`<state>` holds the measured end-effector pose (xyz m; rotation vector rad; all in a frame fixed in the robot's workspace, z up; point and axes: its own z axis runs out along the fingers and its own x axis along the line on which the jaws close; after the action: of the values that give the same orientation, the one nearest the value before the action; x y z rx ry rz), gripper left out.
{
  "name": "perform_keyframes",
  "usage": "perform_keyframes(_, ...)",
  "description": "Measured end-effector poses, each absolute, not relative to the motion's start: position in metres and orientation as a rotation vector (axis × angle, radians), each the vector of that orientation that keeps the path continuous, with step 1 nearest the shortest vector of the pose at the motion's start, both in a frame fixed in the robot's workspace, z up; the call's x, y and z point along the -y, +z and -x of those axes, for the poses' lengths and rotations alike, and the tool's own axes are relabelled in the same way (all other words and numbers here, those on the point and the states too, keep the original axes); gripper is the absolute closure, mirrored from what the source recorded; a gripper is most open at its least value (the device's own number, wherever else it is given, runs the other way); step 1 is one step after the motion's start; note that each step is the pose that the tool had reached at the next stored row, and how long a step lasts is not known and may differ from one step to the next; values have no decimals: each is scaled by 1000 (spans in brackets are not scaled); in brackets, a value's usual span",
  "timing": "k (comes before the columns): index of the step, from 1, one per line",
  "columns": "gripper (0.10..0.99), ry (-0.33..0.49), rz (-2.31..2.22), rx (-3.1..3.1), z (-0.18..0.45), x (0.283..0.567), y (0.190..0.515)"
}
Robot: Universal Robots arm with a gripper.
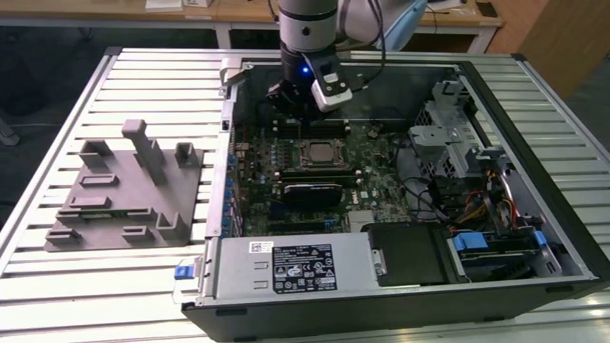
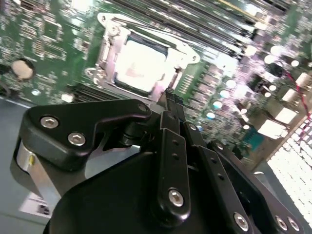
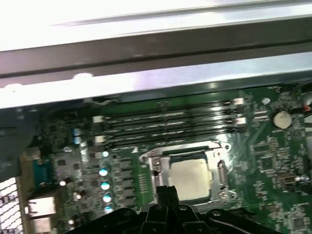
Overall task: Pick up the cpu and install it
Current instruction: 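Install the first cpu locking lever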
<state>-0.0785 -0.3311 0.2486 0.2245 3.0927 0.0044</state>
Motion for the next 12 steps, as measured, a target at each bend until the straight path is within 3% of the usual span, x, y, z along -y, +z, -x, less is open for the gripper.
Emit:
perform_keyframes(7, 980, 10, -225, -3093, 93, 331, 248)
perform_keyframes(12, 980, 80, -226, -3096, 97, 332, 248)
